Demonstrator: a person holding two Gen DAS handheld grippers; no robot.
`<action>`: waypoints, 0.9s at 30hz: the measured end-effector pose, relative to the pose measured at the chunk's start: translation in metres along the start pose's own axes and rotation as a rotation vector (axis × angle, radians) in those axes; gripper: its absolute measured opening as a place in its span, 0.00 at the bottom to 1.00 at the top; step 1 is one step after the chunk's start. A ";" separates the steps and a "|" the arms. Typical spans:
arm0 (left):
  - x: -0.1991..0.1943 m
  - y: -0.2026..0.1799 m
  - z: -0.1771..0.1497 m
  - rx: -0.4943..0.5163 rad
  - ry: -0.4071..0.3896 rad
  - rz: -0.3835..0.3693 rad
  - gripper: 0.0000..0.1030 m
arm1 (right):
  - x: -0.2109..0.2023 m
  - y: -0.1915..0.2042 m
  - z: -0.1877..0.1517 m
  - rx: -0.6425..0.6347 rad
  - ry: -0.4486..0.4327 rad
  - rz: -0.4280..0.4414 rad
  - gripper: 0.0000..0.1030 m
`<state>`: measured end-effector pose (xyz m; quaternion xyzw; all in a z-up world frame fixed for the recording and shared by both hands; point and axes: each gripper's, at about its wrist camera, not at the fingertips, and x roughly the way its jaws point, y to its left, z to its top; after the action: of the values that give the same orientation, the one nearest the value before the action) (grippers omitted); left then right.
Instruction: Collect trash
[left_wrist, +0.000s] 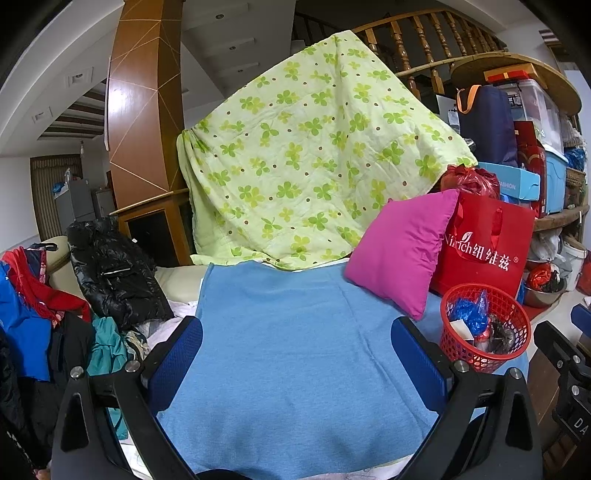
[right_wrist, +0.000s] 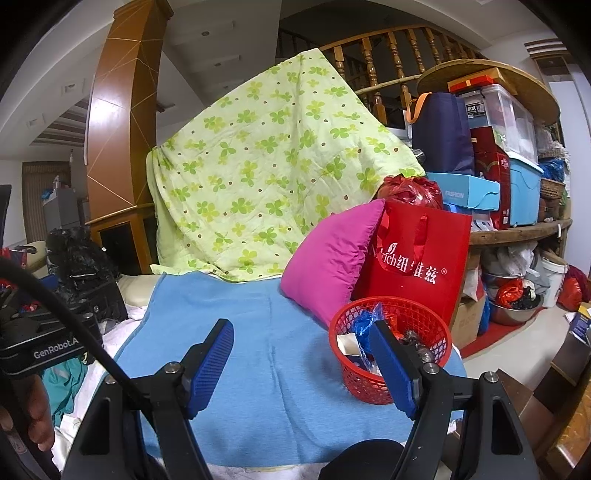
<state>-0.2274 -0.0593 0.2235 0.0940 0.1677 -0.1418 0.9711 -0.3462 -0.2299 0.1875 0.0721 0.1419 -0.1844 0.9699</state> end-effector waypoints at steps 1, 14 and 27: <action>0.000 0.000 0.000 -0.001 0.000 -0.002 0.99 | -0.001 0.000 0.000 0.001 -0.001 -0.001 0.76; 0.000 0.002 0.000 0.001 0.000 0.000 0.99 | 0.001 0.002 0.000 0.000 -0.004 0.000 0.76; 0.001 0.002 0.001 -0.002 0.003 0.001 0.99 | 0.002 0.006 0.004 -0.001 -0.004 -0.001 0.76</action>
<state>-0.2259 -0.0581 0.2247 0.0934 0.1693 -0.1413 0.9709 -0.3415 -0.2260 0.1909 0.0712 0.1401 -0.1848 0.9701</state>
